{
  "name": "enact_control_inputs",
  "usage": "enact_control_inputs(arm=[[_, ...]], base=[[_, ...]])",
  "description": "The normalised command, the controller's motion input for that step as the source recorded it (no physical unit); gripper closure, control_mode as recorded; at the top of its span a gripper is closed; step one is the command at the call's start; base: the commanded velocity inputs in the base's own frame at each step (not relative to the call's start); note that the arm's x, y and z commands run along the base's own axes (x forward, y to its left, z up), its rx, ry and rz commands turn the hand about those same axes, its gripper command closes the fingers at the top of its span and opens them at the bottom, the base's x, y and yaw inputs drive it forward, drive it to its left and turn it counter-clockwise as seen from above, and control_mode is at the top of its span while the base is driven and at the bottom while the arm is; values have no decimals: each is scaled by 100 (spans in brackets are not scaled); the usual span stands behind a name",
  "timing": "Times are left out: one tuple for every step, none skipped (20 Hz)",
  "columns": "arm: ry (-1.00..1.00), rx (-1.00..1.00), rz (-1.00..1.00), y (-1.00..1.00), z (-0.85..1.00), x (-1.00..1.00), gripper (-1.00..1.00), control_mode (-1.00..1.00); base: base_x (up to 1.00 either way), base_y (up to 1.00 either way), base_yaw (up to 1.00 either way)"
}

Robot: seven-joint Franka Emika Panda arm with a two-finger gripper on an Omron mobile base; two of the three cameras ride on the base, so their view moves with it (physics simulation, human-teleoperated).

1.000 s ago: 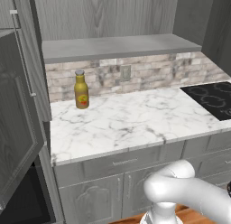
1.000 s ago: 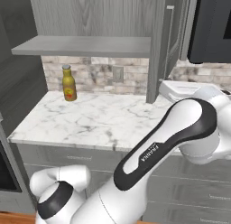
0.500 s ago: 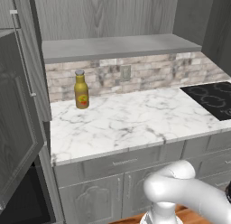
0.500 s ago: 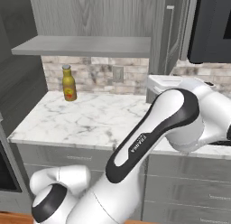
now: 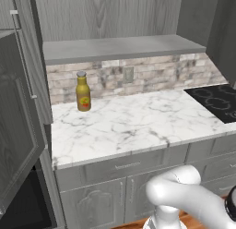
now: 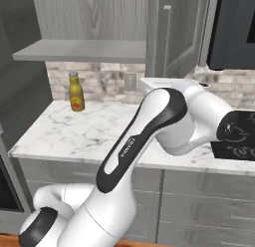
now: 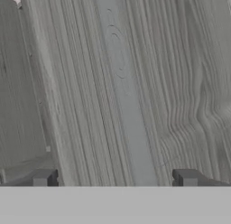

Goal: Close all open cabinet doors.

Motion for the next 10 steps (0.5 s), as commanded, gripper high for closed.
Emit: enact_control_inputs(arm=[[0,-2,0,50,0,34,-100,-100],[0,-2,0,51,0,35,-100,-100],[0,-3,0,52,0,36,-100,-100],[0,-3,0,52,0,39,-100,-100],[1,-3,0,51,0,42,-100,-100],[2,-3,0,51,0,46,-100,-100],[1,-3,0,49,0,50,-100,-100],[0,-4,0,47,0,54,-100,-100],[0,-3,0,46,0,56,-100,-100],[0,-3,0,45,0,55,-100,-100]], base=[[0,0,0],[0,0,0],[0,0,0],[0,0,0],[0,0,0],[0,0,0],[0,0,0],[0,0,0],[0,0,0],[0,0,0]])
